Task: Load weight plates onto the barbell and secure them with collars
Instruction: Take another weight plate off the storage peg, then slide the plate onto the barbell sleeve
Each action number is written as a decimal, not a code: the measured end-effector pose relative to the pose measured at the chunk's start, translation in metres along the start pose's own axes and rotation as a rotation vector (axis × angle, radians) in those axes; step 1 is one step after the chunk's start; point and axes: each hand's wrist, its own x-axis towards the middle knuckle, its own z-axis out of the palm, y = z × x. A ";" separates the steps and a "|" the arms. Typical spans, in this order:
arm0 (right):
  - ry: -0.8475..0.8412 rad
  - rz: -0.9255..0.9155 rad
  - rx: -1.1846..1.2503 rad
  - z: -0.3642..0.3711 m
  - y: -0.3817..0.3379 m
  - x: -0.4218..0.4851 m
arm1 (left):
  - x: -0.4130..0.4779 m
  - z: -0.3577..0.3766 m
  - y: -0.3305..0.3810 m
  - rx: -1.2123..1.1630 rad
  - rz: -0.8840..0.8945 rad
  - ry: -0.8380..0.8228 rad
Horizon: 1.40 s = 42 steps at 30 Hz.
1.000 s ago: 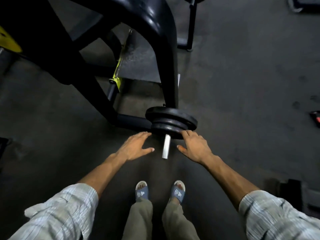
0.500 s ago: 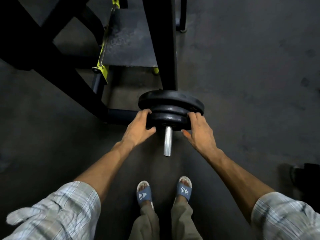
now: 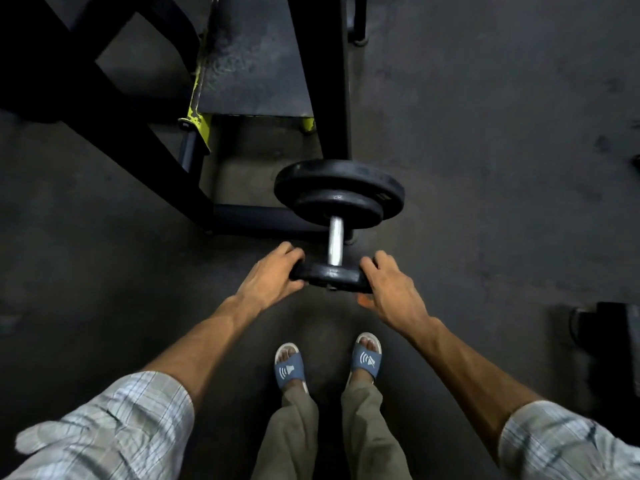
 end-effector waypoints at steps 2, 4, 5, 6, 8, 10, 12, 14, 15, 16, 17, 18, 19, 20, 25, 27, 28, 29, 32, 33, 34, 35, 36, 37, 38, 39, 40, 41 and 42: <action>-0.012 0.014 0.052 0.010 -0.006 -0.008 | -0.011 0.011 0.001 0.016 0.014 -0.034; -0.013 0.001 0.067 0.015 -0.008 -0.013 | -0.021 0.015 0.004 0.014 -0.009 -0.035; -0.022 -0.009 0.069 0.016 -0.009 -0.016 | -0.026 0.016 0.006 0.005 -0.022 -0.030; -0.031 -0.017 0.081 0.016 -0.009 -0.019 | -0.032 0.017 0.007 -0.010 -0.036 -0.031; -0.045 -0.026 0.122 0.016 -0.011 -0.031 | -0.048 0.017 0.009 -0.066 -0.067 -0.036; -0.053 -0.043 0.151 0.013 -0.020 -0.047 | -0.072 0.014 0.010 -0.142 -0.102 -0.016; -0.049 -0.093 0.163 0.007 -0.034 -0.063 | -0.102 0.008 0.012 -0.210 -0.120 0.032; -0.041 -0.149 0.169 -0.004 -0.053 -0.081 | -0.138 -0.002 0.015 -0.251 -0.143 0.106; -0.034 -0.182 0.167 -0.012 -0.064 -0.088 | -0.158 -0.011 0.017 -0.260 -0.162 0.145; -0.020 -0.219 0.164 -0.020 -0.076 -0.094 | -0.175 -0.019 0.019 -0.269 -0.177 0.186; -0.011 -0.263 0.155 -0.031 -0.091 -0.100 | -0.195 -0.030 0.021 -0.280 -0.190 0.240; -0.002 -0.311 0.149 -0.042 -0.107 -0.107 | -0.216 -0.042 0.023 -0.287 -0.201 0.291; 0.009 -0.352 0.147 -0.054 -0.125 -0.114 | -0.237 -0.056 0.025 -0.285 -0.211 0.342; 0.023 -0.391 0.148 -0.067 -0.144 -0.122 | -0.259 -0.070 0.025 -0.280 -0.218 0.392; 0.111 -0.582 0.156 -0.120 -0.242 -0.163 | -0.367 -0.135 0.022 -0.259 -0.271 0.623; 0.148 -0.637 0.166 -0.135 -0.276 -0.180 | -0.405 -0.156 0.019 -0.276 -0.267 0.710; 0.184 -0.666 0.161 -0.140 -0.295 -0.188 | -0.427 -0.166 0.017 -0.276 -0.255 0.759; 0.234 -0.694 0.153 -0.147 -0.318 -0.199 | -0.448 -0.177 0.013 -0.268 -0.245 0.801; 0.274 -0.756 0.177 -0.163 -0.362 -0.221 | -0.494 -0.200 0.008 -0.257 -0.224 0.902; 0.299 -0.800 0.160 -0.164 -0.393 -0.236 | -0.529 -0.206 0.000 -0.248 -0.221 0.944; 0.302 -0.812 0.161 -0.170 -0.398 -0.236 | -0.531 -0.210 -0.002 -0.241 -0.220 0.953; 0.309 -0.830 0.156 -0.178 -0.410 -0.240 | -0.537 -0.215 -0.004 -0.228 -0.224 0.965; 0.324 -0.859 0.163 -0.179 -0.425 -0.246 | -0.553 -0.222 -0.006 -0.226 -0.223 0.979; 0.356 -0.872 0.176 -0.178 -0.445 -0.254 | -0.573 -0.230 -0.013 -0.221 -0.218 1.007; 0.366 -0.901 0.191 -0.178 -0.462 -0.258 | -0.588 -0.238 -0.019 -0.204 -0.215 1.036; 0.361 -0.919 0.192 -0.180 -0.478 -0.261 | -0.600 -0.249 -0.025 -0.185 -0.215 1.068; 0.358 -0.943 0.195 -0.183 -0.494 -0.262 | -0.610 -0.260 -0.031 -0.167 -0.215 1.102; 0.351 -0.954 0.200 -0.187 -0.508 -0.264 | -0.616 -0.270 -0.036 -0.151 -0.214 1.120; 0.342 -0.973 0.200 -0.190 -0.521 -0.262 | -0.622 -0.281 -0.042 -0.145 -0.219 1.127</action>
